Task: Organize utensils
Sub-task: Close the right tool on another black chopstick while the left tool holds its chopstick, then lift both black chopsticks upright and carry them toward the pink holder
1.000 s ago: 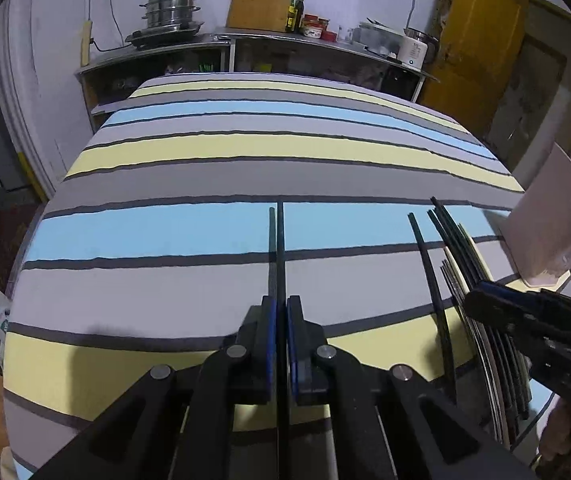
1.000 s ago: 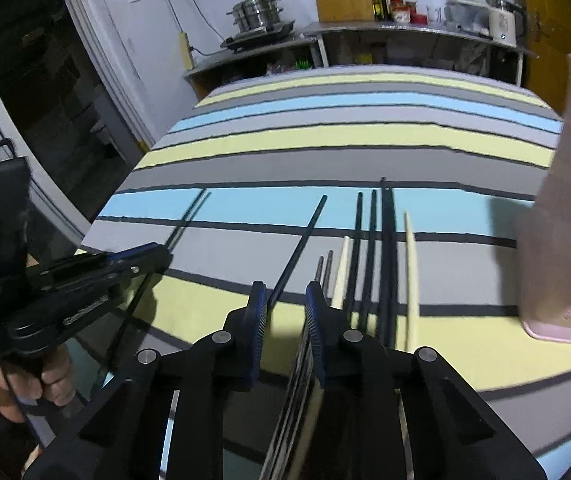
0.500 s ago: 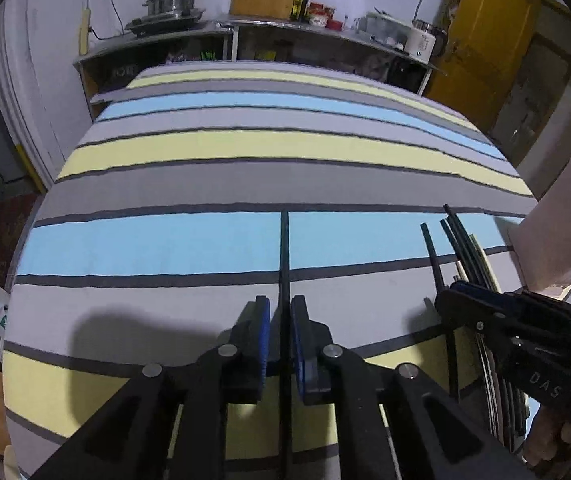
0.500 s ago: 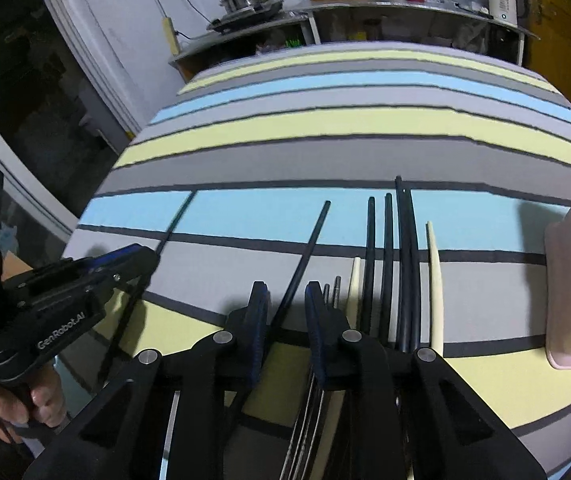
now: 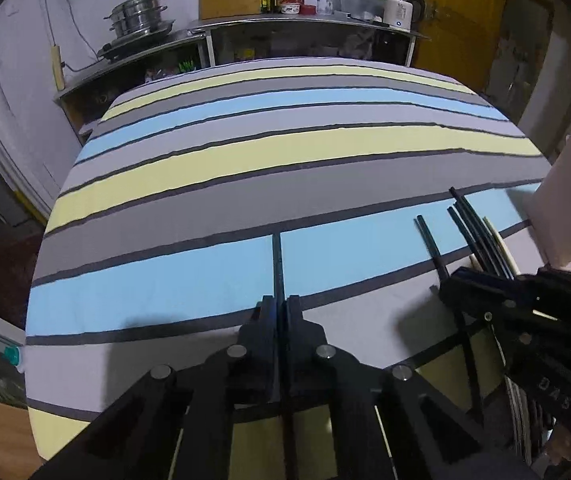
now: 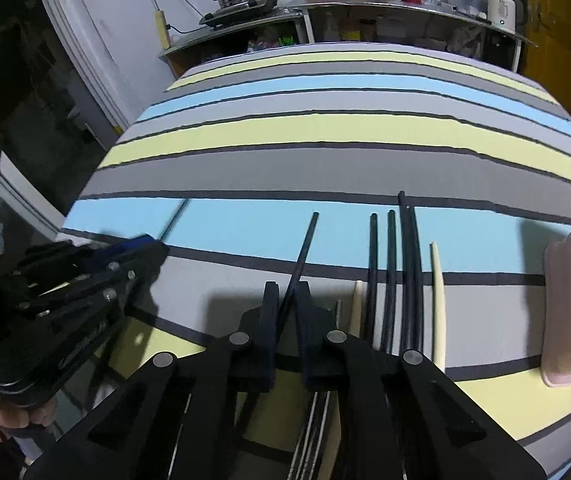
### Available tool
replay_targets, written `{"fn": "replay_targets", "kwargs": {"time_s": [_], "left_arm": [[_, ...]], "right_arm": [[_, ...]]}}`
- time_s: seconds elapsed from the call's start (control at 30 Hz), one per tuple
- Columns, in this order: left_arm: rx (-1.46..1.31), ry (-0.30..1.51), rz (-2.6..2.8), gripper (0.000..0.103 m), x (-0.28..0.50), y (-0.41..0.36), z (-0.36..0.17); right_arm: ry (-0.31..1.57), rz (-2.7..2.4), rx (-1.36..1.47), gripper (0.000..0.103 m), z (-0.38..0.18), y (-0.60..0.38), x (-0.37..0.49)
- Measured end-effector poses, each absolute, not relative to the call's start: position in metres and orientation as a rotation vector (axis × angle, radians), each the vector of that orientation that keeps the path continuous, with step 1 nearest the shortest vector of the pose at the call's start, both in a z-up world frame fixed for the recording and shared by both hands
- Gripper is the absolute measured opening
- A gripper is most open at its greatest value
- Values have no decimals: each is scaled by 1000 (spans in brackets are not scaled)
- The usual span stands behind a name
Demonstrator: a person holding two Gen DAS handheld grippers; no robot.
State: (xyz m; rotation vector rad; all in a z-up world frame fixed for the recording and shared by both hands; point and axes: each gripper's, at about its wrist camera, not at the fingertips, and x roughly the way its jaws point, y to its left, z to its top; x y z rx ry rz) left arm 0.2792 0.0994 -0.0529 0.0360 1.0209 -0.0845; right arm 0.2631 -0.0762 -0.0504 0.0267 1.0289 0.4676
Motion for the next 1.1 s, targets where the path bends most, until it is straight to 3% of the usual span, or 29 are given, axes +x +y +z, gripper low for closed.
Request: {"fn": "replay_targets", "kwargs": {"time_s": [0.23,0.63,1.1], "left_arm": [[-32,970,-99,5,261,110,-28],[-56,762,-163,5,205,107,77],[-51,671,-214,4,171,81,135]], "right_arm": [[980,499,70,7,-30,-89,255],[818,529,94,6,41,-115,218],[669,526,104,5,94,-147,175]]}}
